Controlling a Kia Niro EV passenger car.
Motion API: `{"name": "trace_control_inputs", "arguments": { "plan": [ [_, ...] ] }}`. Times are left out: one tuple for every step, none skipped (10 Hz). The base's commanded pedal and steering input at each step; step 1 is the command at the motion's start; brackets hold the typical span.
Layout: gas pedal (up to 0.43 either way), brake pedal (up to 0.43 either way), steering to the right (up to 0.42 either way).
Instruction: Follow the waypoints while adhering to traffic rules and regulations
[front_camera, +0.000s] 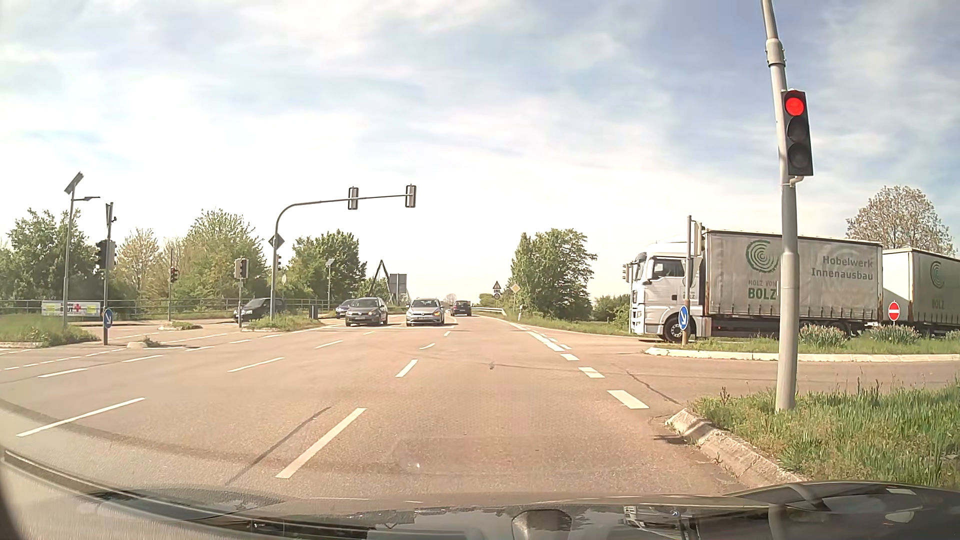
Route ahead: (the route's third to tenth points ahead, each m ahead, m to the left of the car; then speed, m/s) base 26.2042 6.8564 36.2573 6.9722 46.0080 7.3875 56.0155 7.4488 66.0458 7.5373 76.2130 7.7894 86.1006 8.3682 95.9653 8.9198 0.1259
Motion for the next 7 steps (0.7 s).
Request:
{"name": "trace_control_inputs", "arguments": {
  "plan": [
    [0.000, 0.183, -0.009],
    [0.000, 0.189, -0.009],
    [0.000, 0.195, -0.006],
    [0.000, 0.201, -0.003],
    [0.000, 0.207, 0.000],
    [0.000, 0.207, 0.003],
    [0.000, 0.207, 0.003]
  ]
}}
